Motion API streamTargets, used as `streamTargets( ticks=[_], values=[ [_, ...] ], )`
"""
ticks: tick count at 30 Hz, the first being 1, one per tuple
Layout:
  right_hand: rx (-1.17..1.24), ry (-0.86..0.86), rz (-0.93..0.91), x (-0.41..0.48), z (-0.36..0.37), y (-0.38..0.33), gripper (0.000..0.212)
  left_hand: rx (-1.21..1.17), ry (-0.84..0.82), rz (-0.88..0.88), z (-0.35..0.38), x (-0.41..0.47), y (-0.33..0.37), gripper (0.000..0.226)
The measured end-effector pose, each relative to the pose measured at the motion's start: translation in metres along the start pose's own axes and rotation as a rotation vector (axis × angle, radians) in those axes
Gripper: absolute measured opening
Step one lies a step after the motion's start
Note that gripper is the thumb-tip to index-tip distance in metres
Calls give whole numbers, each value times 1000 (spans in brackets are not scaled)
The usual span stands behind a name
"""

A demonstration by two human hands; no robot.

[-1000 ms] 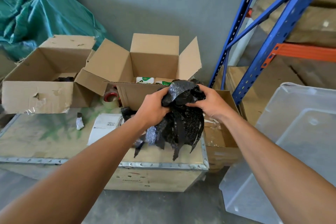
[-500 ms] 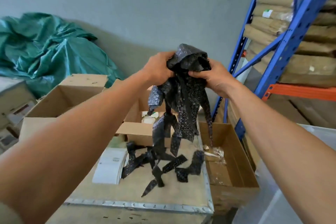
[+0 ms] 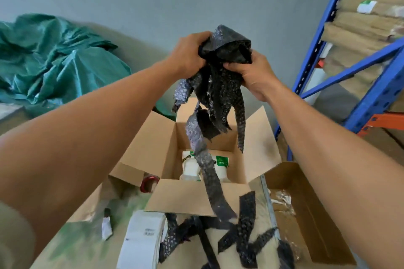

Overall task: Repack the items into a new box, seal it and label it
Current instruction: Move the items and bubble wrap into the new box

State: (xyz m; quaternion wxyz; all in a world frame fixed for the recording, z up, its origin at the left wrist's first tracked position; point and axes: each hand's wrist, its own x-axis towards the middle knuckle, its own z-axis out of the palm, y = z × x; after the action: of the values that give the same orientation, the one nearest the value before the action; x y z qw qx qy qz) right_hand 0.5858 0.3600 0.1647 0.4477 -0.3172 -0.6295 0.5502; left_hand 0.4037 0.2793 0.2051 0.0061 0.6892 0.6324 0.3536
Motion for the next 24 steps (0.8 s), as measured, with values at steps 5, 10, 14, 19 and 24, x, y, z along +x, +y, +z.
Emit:
streamTargets(
  ticks=[5,10,14,19,24],
  values=[
    [-155,35,53,1,10,80,40,-26,-93,-26,60,-18,-60,53],
    [-354,-46,197,-17,12,168,48,-18,-301,-151,139,-62,-125,71],
    [-607,-158,345,-28,12,231,55,127,-511,-183,190,-94,-163,78],
    [-909,-511,630,-28,15,254,82,270,-854,-234,218,-111,-183,106],
    [-1007,-472,647,-4,18,244,86,285,-900,-419,212,-92,-183,86]
  ],
)
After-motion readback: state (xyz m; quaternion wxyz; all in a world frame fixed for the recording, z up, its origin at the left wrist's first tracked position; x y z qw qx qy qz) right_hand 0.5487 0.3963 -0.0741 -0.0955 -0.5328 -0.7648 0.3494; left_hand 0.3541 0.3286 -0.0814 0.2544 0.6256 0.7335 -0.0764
